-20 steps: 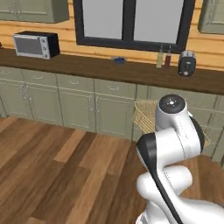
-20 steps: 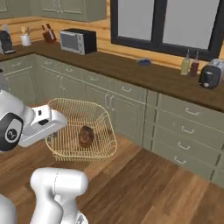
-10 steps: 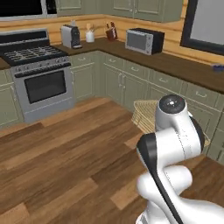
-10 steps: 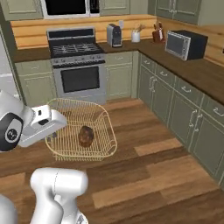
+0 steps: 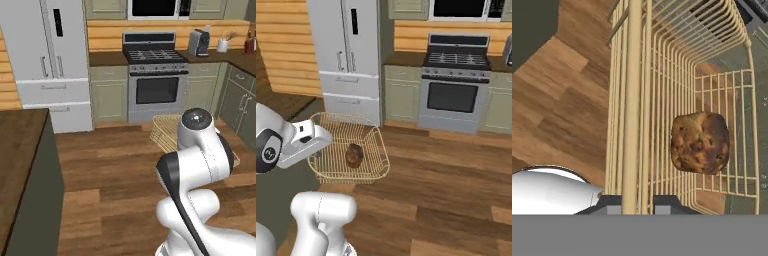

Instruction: Open the cabinet, pick up the bread from the cabinet and place it in the basket. Then move the basket to the dining counter.

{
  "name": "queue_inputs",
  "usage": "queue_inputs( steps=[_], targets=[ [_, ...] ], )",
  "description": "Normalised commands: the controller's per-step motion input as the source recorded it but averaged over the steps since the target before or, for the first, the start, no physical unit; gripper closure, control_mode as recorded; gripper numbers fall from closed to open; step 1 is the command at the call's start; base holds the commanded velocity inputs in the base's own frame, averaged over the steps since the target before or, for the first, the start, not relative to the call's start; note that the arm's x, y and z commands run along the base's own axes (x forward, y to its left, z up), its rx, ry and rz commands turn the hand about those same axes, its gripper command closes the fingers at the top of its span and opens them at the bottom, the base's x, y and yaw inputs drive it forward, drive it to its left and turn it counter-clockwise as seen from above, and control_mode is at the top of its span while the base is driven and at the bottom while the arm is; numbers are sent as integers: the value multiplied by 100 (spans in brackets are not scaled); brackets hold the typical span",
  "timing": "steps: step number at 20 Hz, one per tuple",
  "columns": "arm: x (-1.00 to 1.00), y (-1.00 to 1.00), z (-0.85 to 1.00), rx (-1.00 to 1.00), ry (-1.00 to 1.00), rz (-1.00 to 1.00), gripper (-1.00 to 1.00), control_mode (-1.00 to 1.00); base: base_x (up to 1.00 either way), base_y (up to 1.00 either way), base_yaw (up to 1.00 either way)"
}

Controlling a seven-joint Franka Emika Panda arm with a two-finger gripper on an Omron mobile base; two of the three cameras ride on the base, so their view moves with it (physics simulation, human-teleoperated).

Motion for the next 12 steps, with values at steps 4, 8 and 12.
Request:
queue_inputs(
  steps=[4,8,12],
  targets=[
    [0,0,0,0,0,0,100,100,31,0,85],
    [0,0,0,0,0,0,100,100,31,4,83],
    [0,0,0,0,0,0,100,100,59,6,76]
  ],
)
